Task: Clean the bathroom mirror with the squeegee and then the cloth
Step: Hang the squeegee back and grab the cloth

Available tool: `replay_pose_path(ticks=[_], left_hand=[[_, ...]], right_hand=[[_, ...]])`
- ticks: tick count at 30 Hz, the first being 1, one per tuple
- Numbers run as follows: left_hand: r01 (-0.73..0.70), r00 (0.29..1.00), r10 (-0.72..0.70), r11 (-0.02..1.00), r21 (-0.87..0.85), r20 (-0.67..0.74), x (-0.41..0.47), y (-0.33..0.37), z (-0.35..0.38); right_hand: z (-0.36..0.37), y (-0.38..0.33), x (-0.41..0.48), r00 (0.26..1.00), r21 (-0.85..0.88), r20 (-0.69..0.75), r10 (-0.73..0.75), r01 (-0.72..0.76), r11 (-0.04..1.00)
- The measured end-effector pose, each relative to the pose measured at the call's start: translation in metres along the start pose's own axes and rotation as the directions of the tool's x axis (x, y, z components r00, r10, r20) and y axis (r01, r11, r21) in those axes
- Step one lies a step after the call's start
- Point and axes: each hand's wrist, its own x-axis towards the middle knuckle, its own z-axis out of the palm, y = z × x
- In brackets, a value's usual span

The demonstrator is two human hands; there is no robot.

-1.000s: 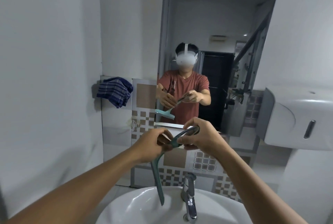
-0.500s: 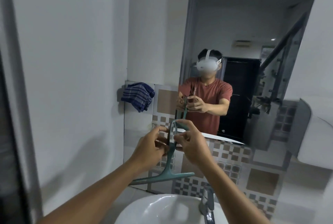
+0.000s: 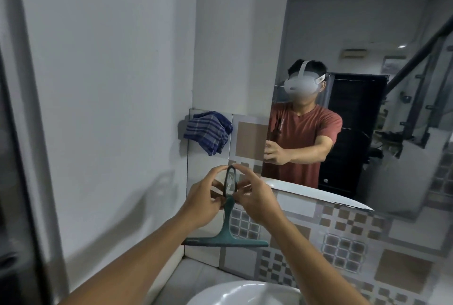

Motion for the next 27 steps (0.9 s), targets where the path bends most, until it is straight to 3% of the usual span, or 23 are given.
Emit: replay_pose_path(ticks=[14,27], left_hand=[[0.023,1.000,-0.023,0.999,0.025,-0.001,0.069,-0.068,0.033],[0.026,1.000,-0.026,0.992,0.122,0.002,0.070,-0.132,0.065]], right_hand=[[0.041,0.064,0.068,0.991,0.007,-0.106,0.076,-0.076,0.997],[0.086,0.117,0.067,0.988,-0.040,-0.124,0.091,-0.097,0.994]])
